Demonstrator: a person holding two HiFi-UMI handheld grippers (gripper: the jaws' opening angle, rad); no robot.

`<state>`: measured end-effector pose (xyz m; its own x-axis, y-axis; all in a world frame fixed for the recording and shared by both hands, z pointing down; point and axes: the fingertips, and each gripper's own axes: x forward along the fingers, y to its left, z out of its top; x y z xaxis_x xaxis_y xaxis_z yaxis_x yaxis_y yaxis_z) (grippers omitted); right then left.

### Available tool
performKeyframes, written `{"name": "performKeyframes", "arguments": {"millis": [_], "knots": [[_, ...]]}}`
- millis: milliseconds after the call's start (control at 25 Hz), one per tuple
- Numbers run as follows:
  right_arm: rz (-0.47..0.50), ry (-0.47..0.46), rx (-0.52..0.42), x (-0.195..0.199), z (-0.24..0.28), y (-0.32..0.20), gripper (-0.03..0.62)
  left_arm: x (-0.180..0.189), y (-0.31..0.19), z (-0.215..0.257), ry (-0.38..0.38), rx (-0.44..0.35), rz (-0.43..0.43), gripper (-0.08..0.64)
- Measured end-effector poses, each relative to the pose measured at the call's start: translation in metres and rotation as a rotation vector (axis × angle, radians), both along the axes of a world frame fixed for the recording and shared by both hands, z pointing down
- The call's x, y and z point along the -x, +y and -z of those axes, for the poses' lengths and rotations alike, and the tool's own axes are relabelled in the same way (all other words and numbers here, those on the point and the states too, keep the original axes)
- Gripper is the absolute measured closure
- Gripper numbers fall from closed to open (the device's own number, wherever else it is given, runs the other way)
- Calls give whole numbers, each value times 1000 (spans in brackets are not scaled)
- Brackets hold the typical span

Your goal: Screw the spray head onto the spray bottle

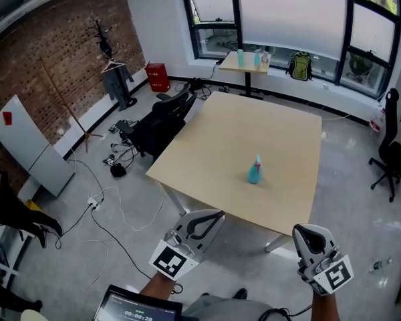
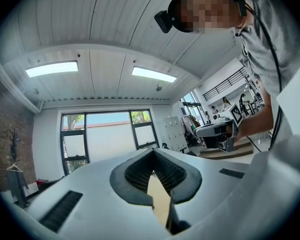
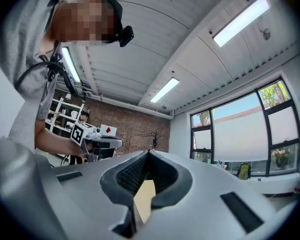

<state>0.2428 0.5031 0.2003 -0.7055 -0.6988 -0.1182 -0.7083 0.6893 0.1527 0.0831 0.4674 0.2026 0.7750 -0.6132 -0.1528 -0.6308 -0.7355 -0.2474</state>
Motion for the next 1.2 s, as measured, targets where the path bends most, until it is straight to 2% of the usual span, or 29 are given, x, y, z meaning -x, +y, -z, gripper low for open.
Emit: {"name": "performKeyframes", "arguments": {"millis": [280, 640, 840, 920, 1200], "knots": [[-49, 54, -3, 25, -7, 51, 586, 36, 54, -9, -20, 32, -4, 557], [-74, 67, -21, 72, -6, 126, 586, 75, 125, -11, -26, 8, -47, 557], [-56, 66, -6, 76, -8, 149, 586, 76, 144, -10, -5, -11, -45, 557], [-56, 84, -6, 71, -7, 156, 586, 74, 153, -8, -23, -20, -37, 557], [-23, 89, -4, 61, 14, 163, 586, 55, 163, 7, -7, -16, -21, 557]]}}
